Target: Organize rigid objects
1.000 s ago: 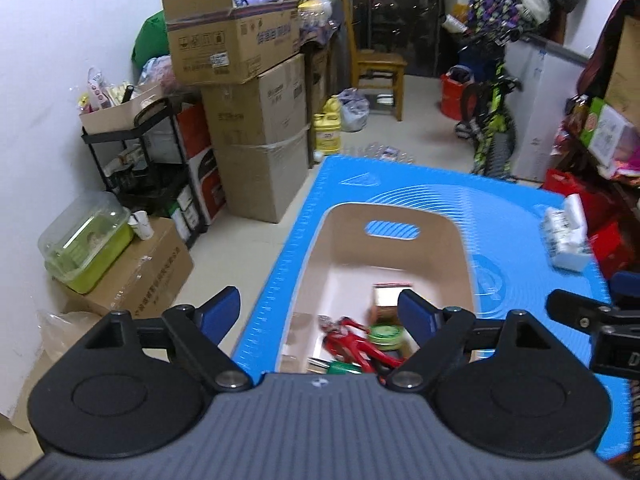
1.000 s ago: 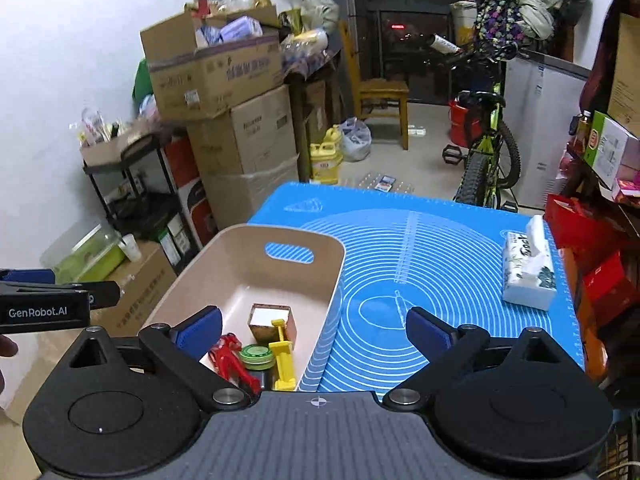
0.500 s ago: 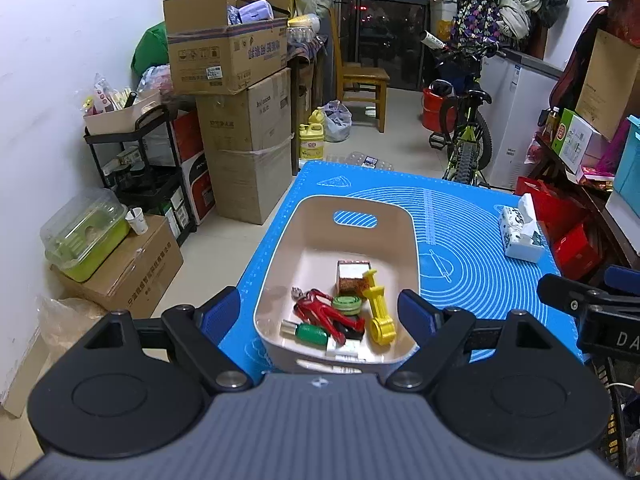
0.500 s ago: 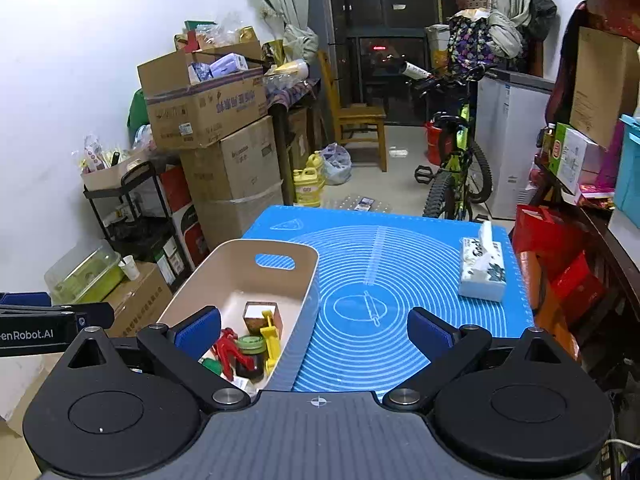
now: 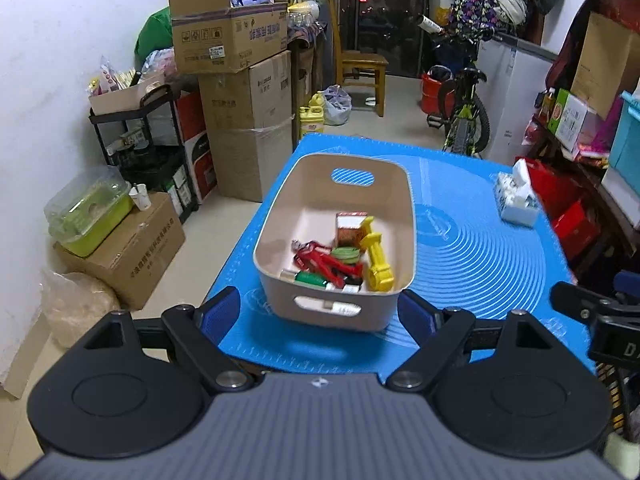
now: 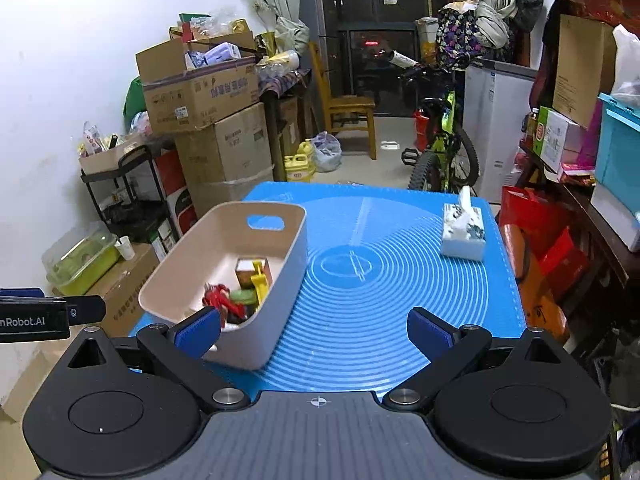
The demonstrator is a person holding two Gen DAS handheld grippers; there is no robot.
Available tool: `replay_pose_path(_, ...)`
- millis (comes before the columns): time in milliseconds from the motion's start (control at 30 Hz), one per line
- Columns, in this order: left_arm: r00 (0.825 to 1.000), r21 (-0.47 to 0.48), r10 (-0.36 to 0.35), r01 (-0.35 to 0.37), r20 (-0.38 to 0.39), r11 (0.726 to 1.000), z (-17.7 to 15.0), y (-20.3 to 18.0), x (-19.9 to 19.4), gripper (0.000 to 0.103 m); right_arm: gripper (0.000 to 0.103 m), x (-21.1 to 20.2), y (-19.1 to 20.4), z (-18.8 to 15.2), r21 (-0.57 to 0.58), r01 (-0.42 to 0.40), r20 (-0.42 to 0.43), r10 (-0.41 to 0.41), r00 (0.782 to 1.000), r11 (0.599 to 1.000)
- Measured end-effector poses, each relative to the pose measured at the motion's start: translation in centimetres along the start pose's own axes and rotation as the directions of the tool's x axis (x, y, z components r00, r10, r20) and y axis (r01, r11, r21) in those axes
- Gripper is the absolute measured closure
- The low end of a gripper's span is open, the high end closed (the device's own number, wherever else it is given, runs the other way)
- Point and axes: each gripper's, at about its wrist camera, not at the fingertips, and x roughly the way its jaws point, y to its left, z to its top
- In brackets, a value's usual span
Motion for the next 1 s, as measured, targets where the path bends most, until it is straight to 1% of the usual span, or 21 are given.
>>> replay_pose_path(100, 1.0, 0.004, 0.012, -0.012, 0.002, 1.0, -1.5, 0.0, 0.3, 0.017, 0.004, 0.0, -0.2, -1.5, -0.001, -0.004, -0.014, 0.004, 1.0, 1.0)
replay_pose_path(233, 0.999, 0.018, 0.039, -0.039, 0.019, 0.999, -3.0, -0.1, 0.8, 0.017, 0.004, -0.1, -0.1, -3.2, -0.01, 0.007, -0.007, -0.007, 1.0, 1.0)
replay_pose_path(433, 1.0, 0.021, 0.024, -0.025, 0.014, 0.999, -4.8, -0.3, 1.8, 0.017, 0.004, 0.1, 0.0, -5.6, -0.042, 0.024, -0.001, -0.024, 1.0, 0.999)
replay_pose_path(500, 1.0, 0.023, 0.011, -0.011, 0.015, 1.0, -5.3, -0.4, 2.0, 0.017, 0.004, 0.3, 0.0, -6.1, -0.041, 0.025, -0.005, -0.025, 1.0, 0.999)
replay_pose_path(667, 1.0, 0.028, -0.004, 0.004, -0.009, 1.0, -6.6, -0.8, 3.1, 0.017, 0.004, 0.6, -0.3, -7.0, -0.052, 0.03, -0.002, -0.03, 1.0, 0.998)
replay_pose_path(767, 1.0, 0.03, -0.006, 0.006, -0.011, 1.0, -7.4, -0.8, 3.5, 0.017, 0.004, 0.6, -0.5, -7.3, -0.052, 0.026, 0.003, -0.026, 1.0, 0.998)
replay_pose_path(1000, 1.0, 0.023, -0.01, 0.011, -0.013, 1.0, -8.1, -0.9, 4.3, 0.017, 0.004, 0.6, -0.4, -7.7, -0.067, 0.02, 0.024, -0.018, 1.0, 0.998)
